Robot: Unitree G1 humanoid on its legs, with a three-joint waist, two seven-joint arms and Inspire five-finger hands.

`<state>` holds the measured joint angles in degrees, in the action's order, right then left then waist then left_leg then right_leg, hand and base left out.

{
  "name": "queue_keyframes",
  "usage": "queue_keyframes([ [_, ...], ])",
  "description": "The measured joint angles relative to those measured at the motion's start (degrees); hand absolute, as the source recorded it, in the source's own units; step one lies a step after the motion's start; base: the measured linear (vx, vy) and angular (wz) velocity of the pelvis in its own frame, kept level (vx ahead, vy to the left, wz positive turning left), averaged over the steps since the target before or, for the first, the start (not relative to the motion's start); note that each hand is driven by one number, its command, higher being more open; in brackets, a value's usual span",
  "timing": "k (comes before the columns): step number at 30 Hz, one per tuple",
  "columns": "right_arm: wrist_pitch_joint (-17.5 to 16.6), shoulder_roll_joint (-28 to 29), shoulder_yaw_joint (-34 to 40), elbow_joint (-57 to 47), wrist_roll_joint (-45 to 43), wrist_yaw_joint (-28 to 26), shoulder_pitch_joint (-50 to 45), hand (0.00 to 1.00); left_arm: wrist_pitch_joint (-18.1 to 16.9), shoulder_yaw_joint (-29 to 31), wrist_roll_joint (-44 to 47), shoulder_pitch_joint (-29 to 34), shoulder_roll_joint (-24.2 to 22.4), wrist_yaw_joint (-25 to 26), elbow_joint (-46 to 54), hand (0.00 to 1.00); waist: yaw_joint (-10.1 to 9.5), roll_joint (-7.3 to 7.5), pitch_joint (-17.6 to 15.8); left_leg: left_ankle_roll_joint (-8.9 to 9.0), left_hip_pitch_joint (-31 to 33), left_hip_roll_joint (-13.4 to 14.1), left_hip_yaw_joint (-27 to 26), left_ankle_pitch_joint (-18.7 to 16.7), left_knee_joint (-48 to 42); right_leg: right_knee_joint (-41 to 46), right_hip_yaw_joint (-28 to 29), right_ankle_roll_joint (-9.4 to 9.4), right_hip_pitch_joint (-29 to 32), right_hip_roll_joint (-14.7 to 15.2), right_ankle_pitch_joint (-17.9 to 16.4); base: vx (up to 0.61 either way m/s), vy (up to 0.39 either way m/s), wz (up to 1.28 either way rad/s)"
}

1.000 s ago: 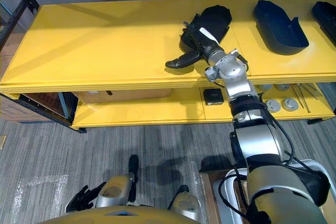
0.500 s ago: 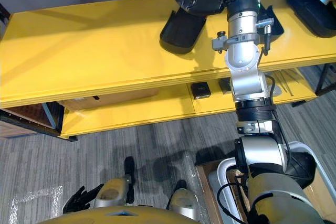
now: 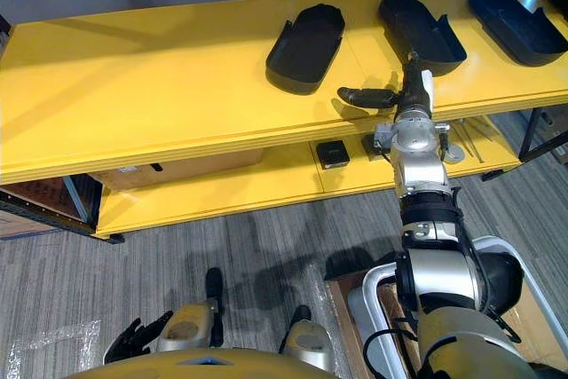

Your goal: Walk over and take three plastic housings, then place them on the shelf

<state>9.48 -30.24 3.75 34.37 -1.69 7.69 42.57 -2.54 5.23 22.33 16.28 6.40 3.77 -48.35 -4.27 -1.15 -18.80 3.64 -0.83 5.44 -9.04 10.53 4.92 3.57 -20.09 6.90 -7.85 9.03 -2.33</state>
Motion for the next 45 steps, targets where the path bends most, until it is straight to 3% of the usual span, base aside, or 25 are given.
queue_keyframes([
  [5,-5.56,0.0,-3.77,-0.11,6.39,-1.89,0.01,1.0,0.07,0.09,-0.01,0.01,-0.02,-0.1,0.0,1.0,-0.27,0.06,0.03,-0.03,0.17,-0.18,0.42,0.02,0.0,-0.54,-0.32,0.11,-0.33,0.04,0.1,0.01,-0.005,0.06],
  [17,-6.63,-0.01,-13.45,-0.73,18.27,-2.55,0.0,1.0,0.16,0.05,0.02,0.0,-0.13,-0.09,0.01,1.0,-0.19,0.04,0.02,-0.32,0.37,-0.96,0.23,-0.14,0.01,-0.65,-0.16,0.46,-0.09,0.86,0.26,0.0,0.0,0.0],
  [23,-6.63,-0.34,-16.1,-1.64,26.83,2.44,0.05,1.0,0.3,-0.07,0.02,-0.06,-0.2,0.25,0.03,1.0,-0.31,0.04,0.02,-0.34,0.37,-0.73,0.23,-0.14,0.03,-0.64,-0.16,0.44,-0.13,0.74,0.26,0.0,0.0,0.0],
  [30,-6.25,-0.34,-18.47,-8.77,30.74,4.43,0.07,1.0,0.94,-0.11,-0.05,-0.3,-0.18,1.09,0.05,1.0,-0.54,0.04,0.02,-0.41,0.54,-0.43,0.23,-0.24,0.03,-0.69,-0.15,0.43,-0.07,0.65,0.27,0.0,0.0,0.0],
  [35,-3.9,-0.34,-21.34,-10.59,32.61,3.45,1.73,1.0,1.5,-0.15,-0.07,-0.65,-0.12,1.17,0.08,1.0,-1.27,0.04,0.02,-0.41,0.62,-0.4,0.22,-0.31,0.03,-0.7,-0.14,0.41,-0.12,0.62,0.26,0.0,0.0,0.0],
  [42,-2.22,-0.34,-23.68,-10.23,31.7,-0.31,5.0,1.0,1.58,-0.43,-0.06,-0.79,-0.02,1.91,0.04,1.0,-2.01,0.09,0.02,-0.54,0.94,-0.52,0.69,-0.19,0.03,-0.65,-0.61,0.41,-0.32,0.62,0.26,0.0,0.0,0.03],
  [45,0.62,-0.33,-24.72,-9.6,31.69,-4.66,6.99,1.0,1.92,-0.44,-0.06,-0.96,0.05,2.05,0.03,1.0,-2.13,0.17,0.04,-0.63,1.18,-0.5,0.94,-0.11,0.04,-0.61,-0.9,0.41,-0.28,0.61,0.26,0.0,0.0,0.05],
])
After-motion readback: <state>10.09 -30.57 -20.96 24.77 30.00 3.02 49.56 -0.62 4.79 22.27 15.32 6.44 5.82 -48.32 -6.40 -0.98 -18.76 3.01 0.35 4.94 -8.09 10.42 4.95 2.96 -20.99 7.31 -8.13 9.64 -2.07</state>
